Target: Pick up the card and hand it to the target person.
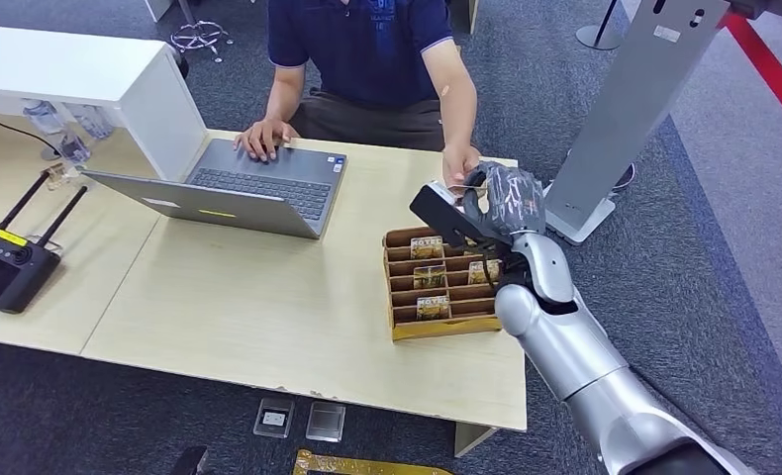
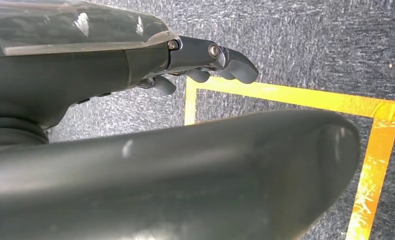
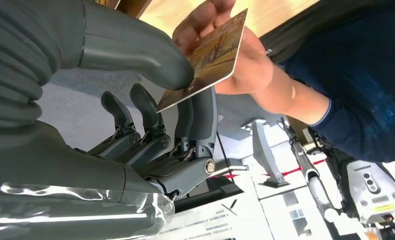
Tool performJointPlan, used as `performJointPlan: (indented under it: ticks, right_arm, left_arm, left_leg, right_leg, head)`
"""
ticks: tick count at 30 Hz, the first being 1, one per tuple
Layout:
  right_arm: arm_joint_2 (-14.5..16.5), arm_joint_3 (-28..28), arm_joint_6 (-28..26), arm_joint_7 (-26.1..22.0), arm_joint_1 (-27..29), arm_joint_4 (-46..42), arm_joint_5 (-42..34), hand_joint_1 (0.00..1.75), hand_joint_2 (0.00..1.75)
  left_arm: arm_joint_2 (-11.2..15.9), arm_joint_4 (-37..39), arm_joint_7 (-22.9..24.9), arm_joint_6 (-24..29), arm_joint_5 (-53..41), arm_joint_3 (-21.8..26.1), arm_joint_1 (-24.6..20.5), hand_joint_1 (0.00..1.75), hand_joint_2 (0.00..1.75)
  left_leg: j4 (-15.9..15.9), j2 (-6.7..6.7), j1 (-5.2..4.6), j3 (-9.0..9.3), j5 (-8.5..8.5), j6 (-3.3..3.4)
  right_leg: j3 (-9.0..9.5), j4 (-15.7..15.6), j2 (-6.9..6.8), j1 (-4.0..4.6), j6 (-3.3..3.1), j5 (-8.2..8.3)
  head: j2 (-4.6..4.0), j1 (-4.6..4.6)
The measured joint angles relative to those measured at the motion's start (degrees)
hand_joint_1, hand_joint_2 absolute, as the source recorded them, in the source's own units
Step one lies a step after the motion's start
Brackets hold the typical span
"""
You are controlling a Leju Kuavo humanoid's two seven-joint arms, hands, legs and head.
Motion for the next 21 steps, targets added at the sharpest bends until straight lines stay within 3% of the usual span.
performJointPlan:
  ticks: [5,9,21]
  right_arm:
    - [1.6,0.7,-0.4,-0.5,-1.6,6.1,0.0,1.45,1.75]
    - [2.4,1.3,-0.5,-0.7,-2.1,9.6,-0.1,0.0,1.75]
    - [3.4,2.8,-0.6,-0.9,-2.8,14.5,-0.8,0.0,1.75]
  left_arm:
    - [0.0,0.0,0.0,0.1,0.0,0.0,0.0,0.0,0.0]
    - [0.0,0.0,0.6,-0.1,0.3,0.0,0.0,0.0,0.0]
    - [0.0,0.0,-0.6,-1.3,1.7,0.0,0.1,0.0,0.0]
  left_leg:
    - [0.0,0.0,0.0,0.0,0.0,0.0]
    - [0.0,-0.01,0.0,0.0,0.0,0.0]
    - [0.0,0.0,0.0,0.01,0.0,0.0]
  right_leg:
    - [-0.01,0.0,0.01,0.0,0.0,0.0]
    - [-0.01,0.0,0.01,0.0,0.0,0.0]
    - [-0.02,0.0,0.02,0.0,0.0,0.0]
  head:
    - [0.0,0.03]
    - [0.0,0.04]
    - [0.0,0.03]
